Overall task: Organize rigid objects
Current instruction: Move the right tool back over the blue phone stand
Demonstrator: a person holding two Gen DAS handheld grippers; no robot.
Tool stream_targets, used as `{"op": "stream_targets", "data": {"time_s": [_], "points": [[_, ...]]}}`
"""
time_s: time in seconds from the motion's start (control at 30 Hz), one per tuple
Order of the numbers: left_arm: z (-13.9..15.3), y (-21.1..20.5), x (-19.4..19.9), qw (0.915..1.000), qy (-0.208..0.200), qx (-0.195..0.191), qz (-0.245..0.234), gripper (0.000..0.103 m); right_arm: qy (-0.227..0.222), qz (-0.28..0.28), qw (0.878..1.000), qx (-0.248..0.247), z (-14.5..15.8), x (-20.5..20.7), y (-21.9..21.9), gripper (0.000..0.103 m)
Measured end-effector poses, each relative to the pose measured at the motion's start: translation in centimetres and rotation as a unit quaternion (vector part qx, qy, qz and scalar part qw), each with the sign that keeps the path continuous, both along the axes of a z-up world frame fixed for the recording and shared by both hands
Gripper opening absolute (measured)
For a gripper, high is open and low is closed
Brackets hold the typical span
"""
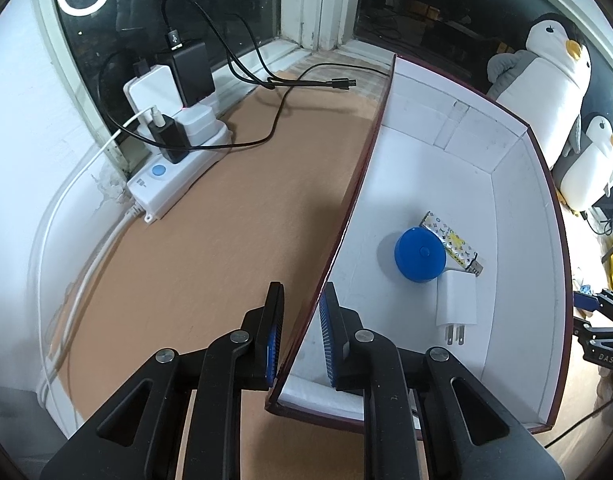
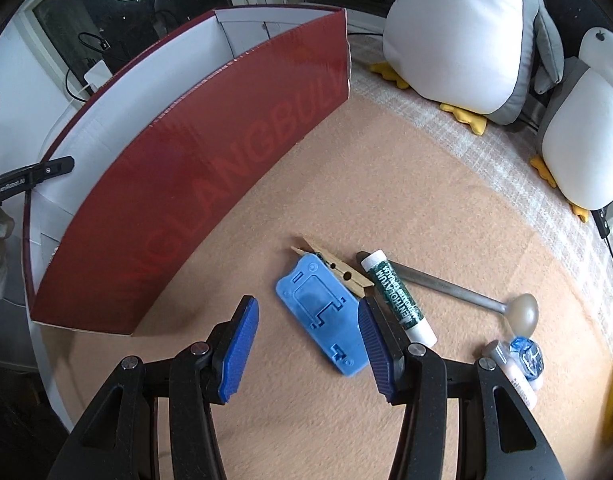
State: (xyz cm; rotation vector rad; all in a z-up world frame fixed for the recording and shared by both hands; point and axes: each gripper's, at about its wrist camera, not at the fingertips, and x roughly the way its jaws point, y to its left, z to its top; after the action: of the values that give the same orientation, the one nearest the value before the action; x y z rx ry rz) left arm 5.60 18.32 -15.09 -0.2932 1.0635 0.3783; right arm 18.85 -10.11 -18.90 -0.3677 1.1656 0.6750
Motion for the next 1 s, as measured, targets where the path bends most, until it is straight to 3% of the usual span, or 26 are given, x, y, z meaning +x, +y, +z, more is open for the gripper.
{"op": "stream_targets", "data": {"time_s": [0.23,0.6,1.0], "points": [[0.2,0.1,-0.1,1.0000,-0.001,0.000,0.005,0.016,0.024,0.000,1.000,0.014,-0.8,0.7,-0.3,0.048],[0.3,0.1,-0.2,1.0000,-0.001,-0.002,0.004,0.016,0.027,0.015,0.999,-0.013,-1.9,0.8,-0.2,0.048],[0.3,-0.1,0.0,1.0000,-0.002,-0.004,0.005,0.016,0.055,0.036,0.998,-0.006,-2.7,1.9,0.2,0.050]]}}
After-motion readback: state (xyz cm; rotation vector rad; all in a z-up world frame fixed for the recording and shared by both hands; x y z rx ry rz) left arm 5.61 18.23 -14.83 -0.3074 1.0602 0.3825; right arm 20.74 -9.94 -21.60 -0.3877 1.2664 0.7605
